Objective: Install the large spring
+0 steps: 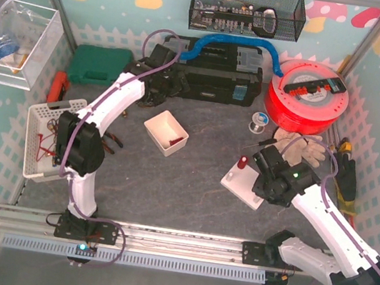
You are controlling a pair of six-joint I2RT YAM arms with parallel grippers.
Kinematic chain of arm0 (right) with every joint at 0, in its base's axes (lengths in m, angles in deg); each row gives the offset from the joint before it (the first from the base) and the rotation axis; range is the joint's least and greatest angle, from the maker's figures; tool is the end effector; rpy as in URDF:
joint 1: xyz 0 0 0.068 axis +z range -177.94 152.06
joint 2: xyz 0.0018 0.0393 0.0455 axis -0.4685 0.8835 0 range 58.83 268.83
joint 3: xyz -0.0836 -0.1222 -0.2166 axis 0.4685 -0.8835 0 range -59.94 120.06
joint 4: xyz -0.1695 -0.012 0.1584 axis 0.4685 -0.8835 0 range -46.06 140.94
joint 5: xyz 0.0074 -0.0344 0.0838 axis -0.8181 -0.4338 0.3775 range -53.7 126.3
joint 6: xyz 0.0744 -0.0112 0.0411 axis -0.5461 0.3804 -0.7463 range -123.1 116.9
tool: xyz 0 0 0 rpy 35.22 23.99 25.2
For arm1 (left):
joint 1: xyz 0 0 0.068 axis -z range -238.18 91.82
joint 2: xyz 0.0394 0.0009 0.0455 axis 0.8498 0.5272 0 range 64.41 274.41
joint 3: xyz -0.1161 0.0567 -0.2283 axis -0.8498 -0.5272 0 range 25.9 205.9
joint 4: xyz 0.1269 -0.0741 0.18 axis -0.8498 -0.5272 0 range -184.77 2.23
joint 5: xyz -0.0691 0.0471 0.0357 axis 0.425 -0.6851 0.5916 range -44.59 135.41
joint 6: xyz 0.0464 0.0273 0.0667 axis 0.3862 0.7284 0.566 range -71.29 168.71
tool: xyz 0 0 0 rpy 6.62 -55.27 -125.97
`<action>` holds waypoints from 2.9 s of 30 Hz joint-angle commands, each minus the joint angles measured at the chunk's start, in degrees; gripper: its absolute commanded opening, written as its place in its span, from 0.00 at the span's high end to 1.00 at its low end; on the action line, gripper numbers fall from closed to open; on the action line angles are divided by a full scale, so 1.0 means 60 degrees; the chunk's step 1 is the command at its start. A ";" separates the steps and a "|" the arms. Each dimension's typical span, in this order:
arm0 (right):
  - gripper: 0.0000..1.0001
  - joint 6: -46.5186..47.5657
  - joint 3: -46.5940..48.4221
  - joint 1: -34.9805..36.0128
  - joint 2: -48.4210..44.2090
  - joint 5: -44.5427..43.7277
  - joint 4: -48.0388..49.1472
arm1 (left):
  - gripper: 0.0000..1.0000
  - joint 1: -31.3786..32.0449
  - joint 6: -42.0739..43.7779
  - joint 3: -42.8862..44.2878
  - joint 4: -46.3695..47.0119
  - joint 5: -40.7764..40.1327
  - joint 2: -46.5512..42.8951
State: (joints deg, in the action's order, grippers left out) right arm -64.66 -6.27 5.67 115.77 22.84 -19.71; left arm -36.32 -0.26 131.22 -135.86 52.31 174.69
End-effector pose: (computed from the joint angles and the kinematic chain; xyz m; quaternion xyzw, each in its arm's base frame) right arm 0.1259 0.0626 0.2317 0.2534 0.9503 0.0242 0.1793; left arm 0.3822 -0.1631 0.2731 -0.2033 0.9249 -0.2298 0.2247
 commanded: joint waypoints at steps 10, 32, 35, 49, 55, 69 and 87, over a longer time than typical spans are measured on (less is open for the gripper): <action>1.00 0.0484 -0.0881 -0.0485 -0.0015 0.0283 0.1249 | 0.06 -0.0080 0.0097 -0.0281 0.0048 -0.0062 -0.0570; 0.78 0.1086 -0.2412 -0.0667 0.1173 0.0589 0.3526 | 0.08 -0.0202 0.0349 -0.0676 0.0055 -0.0173 -0.0583; 0.68 0.1317 -0.2232 -0.0665 0.1412 0.0638 0.3566 | 0.11 -0.0202 0.0440 -0.1022 0.0048 -0.0397 -0.0670; 0.28 0.3504 0.0147 -0.0670 0.0857 0.0119 0.2321 | 0.36 0.0075 0.3441 -0.2242 0.0285 0.0102 -0.0886; 0.24 0.4810 0.1237 -0.0678 0.1244 -0.0413 0.2678 | 0.48 0.0226 0.6563 -0.3014 0.0360 0.0928 -0.0621; 0.16 0.6509 0.4343 -0.0685 0.3238 -0.0926 0.2774 | 0.49 0.0149 0.9057 -0.3928 0.0600 0.2007 0.0217; 0.16 0.5703 0.4643 -0.0688 0.3495 -0.0888 0.2503 | 0.63 -0.0010 0.9314 -0.3082 0.1241 0.0285 0.1043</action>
State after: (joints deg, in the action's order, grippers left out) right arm -28.27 20.97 1.69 137.19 17.84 -3.06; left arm -35.46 54.99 110.17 -131.08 58.60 181.25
